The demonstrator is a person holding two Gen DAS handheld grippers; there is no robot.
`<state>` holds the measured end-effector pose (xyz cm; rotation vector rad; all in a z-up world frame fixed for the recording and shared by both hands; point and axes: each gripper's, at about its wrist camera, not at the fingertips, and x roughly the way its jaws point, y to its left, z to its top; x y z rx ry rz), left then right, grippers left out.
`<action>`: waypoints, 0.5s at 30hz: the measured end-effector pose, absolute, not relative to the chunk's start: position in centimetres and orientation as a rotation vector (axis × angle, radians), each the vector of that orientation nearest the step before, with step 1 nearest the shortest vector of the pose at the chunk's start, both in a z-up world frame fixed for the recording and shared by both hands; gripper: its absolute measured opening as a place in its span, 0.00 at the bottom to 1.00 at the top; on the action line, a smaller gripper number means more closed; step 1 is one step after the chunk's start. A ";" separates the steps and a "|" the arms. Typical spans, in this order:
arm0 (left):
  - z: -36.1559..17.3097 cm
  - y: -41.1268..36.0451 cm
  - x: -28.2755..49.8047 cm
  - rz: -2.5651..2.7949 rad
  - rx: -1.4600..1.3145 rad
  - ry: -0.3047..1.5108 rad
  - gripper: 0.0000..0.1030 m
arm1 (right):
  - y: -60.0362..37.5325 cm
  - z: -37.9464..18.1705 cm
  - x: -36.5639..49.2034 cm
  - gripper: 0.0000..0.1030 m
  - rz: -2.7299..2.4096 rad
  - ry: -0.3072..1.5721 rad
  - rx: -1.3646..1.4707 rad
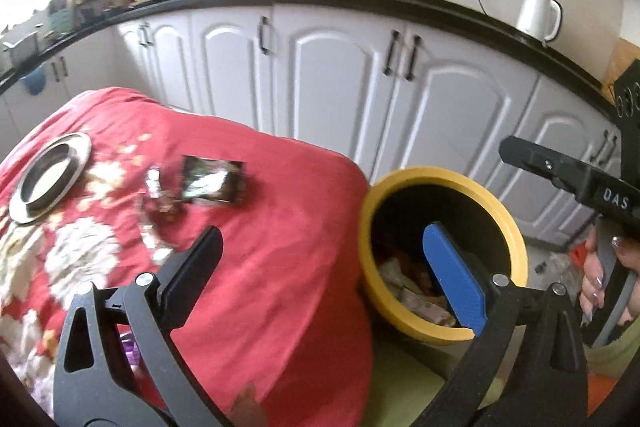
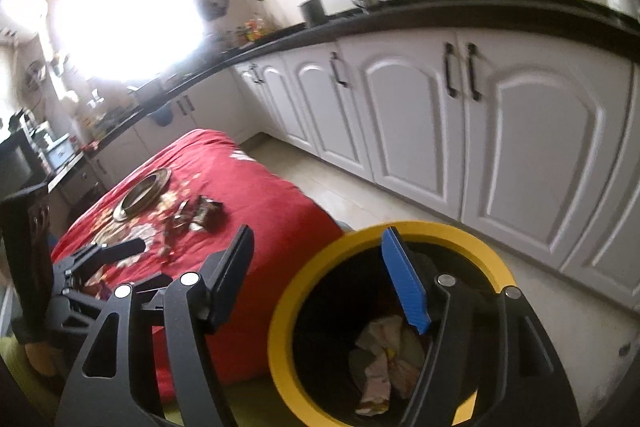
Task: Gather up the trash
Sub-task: 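Move both tools back over the bedspread toward the small wrappers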
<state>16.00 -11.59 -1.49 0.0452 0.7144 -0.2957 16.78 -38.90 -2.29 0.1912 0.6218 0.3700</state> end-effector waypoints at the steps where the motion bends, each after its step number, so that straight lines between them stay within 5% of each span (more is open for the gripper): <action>1: -1.3 -11.1 15.8 -0.284 0.041 0.707 0.89 | -38.4 -2.0 16.7 0.62 0.379 0.617 0.178; 15: 0.5 -3.9 13.8 -0.146 -0.029 0.639 0.89 | -32.2 -0.6 16.5 0.62 0.487 0.601 0.066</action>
